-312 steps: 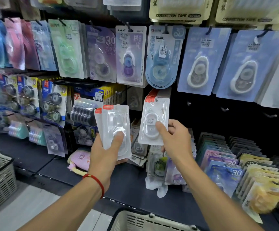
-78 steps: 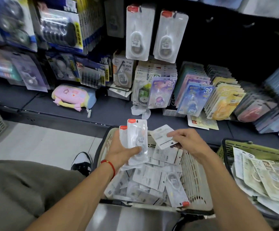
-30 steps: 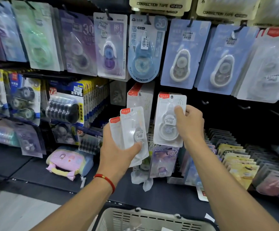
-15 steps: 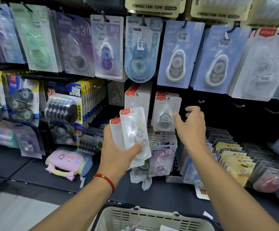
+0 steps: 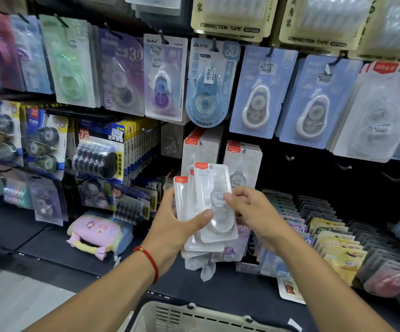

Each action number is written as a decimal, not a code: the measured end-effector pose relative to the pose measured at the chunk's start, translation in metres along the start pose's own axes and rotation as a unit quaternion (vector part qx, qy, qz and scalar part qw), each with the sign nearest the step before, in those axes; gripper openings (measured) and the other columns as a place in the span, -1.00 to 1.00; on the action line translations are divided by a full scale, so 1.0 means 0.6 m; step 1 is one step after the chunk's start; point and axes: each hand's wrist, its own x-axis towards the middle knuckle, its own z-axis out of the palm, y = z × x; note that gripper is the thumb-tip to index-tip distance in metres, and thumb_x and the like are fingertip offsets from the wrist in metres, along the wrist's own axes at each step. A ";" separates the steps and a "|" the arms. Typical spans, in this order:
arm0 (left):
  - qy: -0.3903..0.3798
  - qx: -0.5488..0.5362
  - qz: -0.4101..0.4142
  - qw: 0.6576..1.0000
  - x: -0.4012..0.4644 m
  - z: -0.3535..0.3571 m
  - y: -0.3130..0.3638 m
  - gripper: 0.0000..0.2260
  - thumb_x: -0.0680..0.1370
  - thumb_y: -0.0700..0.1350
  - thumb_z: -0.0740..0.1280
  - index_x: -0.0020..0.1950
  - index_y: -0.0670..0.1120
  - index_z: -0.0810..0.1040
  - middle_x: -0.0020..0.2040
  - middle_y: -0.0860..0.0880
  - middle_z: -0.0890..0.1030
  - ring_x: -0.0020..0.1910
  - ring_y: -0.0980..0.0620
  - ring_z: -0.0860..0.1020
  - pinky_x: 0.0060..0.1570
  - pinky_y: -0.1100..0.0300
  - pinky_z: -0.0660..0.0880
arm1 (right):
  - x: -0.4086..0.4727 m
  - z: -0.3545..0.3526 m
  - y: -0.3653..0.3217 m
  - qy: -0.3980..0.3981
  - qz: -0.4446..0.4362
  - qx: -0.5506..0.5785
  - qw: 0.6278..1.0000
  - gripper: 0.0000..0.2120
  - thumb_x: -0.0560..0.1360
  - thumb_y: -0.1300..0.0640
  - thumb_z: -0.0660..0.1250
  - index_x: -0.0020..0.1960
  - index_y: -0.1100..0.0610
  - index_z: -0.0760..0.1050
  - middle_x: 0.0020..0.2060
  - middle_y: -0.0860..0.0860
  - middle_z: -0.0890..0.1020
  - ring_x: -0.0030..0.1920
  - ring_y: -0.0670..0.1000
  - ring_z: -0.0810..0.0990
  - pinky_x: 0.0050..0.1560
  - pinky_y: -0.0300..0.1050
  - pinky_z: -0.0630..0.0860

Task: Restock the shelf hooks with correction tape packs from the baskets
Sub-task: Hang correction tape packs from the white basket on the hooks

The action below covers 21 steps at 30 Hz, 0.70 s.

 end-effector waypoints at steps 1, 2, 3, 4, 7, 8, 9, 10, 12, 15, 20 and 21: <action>-0.004 -0.008 -0.006 1.000 0.001 -0.003 -0.001 -0.27 0.27 -0.08 0.71 0.37 0.07 0.49 0.23 -0.07 0.70 0.23 -0.11 0.68 0.22 -0.14 0.62 | 0.001 -0.003 0.001 0.009 0.003 0.015 1.000 -0.68 0.58 -0.11 0.44 0.19 0.09 0.56 0.00 0.03 0.77 -0.02 0.08 0.77 -0.06 0.05 0.65; -0.004 -0.011 -0.009 1.000 0.003 -0.005 -0.002 -0.29 0.28 -0.14 0.71 0.36 0.06 0.49 0.22 -0.08 0.71 0.22 -0.12 0.68 0.18 -0.12 0.64 | 0.002 -0.007 0.000 0.026 0.001 0.028 0.999 -0.64 0.52 -0.14 0.45 0.17 0.07 0.55 0.00 0.04 0.77 -0.04 0.07 0.77 -0.09 0.05 0.62; 0.003 -0.012 -0.009 1.000 0.005 -0.007 -0.003 -0.29 0.29 -0.18 0.72 0.35 0.06 0.50 0.20 -0.07 0.72 0.20 -0.11 0.70 0.13 -0.08 0.66 | 0.004 -0.011 -0.001 0.053 -0.005 0.044 0.998 -0.63 0.46 -0.15 0.46 0.14 0.05 0.55 0.00 0.03 0.76 -0.09 0.03 0.77 -0.13 0.01 0.61; 0.016 -0.011 -0.006 1.000 0.008 -0.008 -0.005 -0.31 0.29 -0.20 0.70 0.33 0.06 0.51 0.17 -0.05 0.73 0.16 -0.09 0.71 0.06 -0.01 0.68 | 0.007 -0.015 -0.002 0.089 -0.012 0.060 0.994 -0.64 0.41 -0.14 0.45 0.10 0.03 0.55 -0.02 0.00 0.75 -0.14 -0.04 0.75 -0.18 -0.04 0.59; 0.068 0.014 0.010 0.998 0.015 -0.011 -0.011 -0.41 0.34 -0.24 0.66 0.28 0.08 0.53 0.08 0.05 0.75 0.05 0.03 0.73 -0.11 0.18 0.67 | 0.013 -0.029 -0.003 0.184 -0.054 0.075 0.979 -0.69 0.41 -0.10 0.39 0.09 -0.01 0.49 -0.17 -0.19 0.73 -0.25 -0.22 0.71 -0.36 -0.29 0.54; 0.079 0.023 0.014 0.997 0.017 -0.012 -0.015 -0.43 0.37 -0.28 0.64 0.26 0.10 0.54 0.06 0.08 0.75 0.03 0.06 0.73 -0.12 0.21 0.67 | 0.014 -0.033 -0.002 0.198 -0.065 0.071 0.975 -0.71 0.45 -0.09 0.38 0.11 -0.02 0.47 -0.18 -0.27 0.72 -0.25 -0.24 0.71 -0.39 -0.33 0.52; 0.086 0.030 0.015 0.996 0.019 -0.014 -0.018 -0.44 0.38 -0.30 0.63 0.24 0.11 0.54 0.05 0.09 0.75 0.02 0.07 0.73 -0.12 0.20 0.67 | 0.016 -0.036 -0.001 0.206 -0.070 0.068 0.974 -0.73 0.49 -0.09 0.38 0.12 -0.04 0.46 -0.17 -0.30 0.71 -0.23 -0.24 0.71 -0.37 -0.32 0.52; 0.090 0.035 0.016 0.995 0.021 -0.015 -0.020 -0.45 0.39 -0.30 0.63 0.23 0.12 0.54 0.05 0.09 0.75 0.02 0.07 0.73 -0.11 0.18 0.66 | 0.018 -0.038 0.002 0.209 -0.070 0.065 0.973 -0.75 0.53 -0.10 0.39 0.14 -0.06 0.45 -0.15 -0.30 0.72 -0.20 -0.22 0.72 -0.31 -0.27 0.54; 0.093 0.036 0.017 0.995 0.022 -0.017 -0.022 -0.45 0.39 -0.30 0.63 0.23 0.13 0.54 0.06 0.07 0.74 0.04 0.06 0.73 -0.06 0.13 0.66 | 0.023 -0.040 0.005 0.204 -0.072 0.061 0.975 -0.77 0.58 -0.11 0.41 0.16 -0.08 0.45 -0.11 -0.23 0.75 -0.15 -0.17 0.74 -0.18 -0.12 0.57; 0.101 0.034 0.027 0.994 0.021 -0.018 -0.021 -0.46 0.40 -0.29 0.63 0.22 0.16 0.54 0.06 0.09 0.75 0.03 0.07 0.73 -0.06 0.13 0.68 | 0.025 -0.035 0.002 0.187 -0.080 0.078 0.976 -0.75 0.60 -0.10 0.42 0.18 -0.04 0.46 -0.08 -0.14 0.77 -0.09 -0.09 0.76 -0.08 0.00 0.65; 0.126 0.046 0.047 0.990 0.018 -0.017 -0.012 -0.44 0.40 -0.26 0.64 0.20 0.22 0.52 0.05 0.14 0.73 0.02 0.12 0.72 0.07 -0.01 0.66 | 0.026 -0.021 -0.003 0.245 -0.059 0.044 0.967 -0.73 0.55 -0.12 0.45 0.15 -0.04 0.50 -0.17 -0.19 0.75 -0.22 -0.22 0.70 -0.22 -0.14 0.51; 0.126 0.047 0.052 0.990 0.017 -0.017 -0.010 -0.44 0.40 -0.26 0.64 0.20 0.22 0.51 0.06 0.14 0.72 0.03 0.12 0.71 0.09 -0.03 0.66 | 0.025 -0.019 -0.003 0.260 -0.051 0.022 0.964 -0.69 0.55 -0.13 0.46 0.17 -0.02 0.49 -0.16 -0.13 0.75 -0.18 -0.19 0.70 -0.20 -0.12 0.53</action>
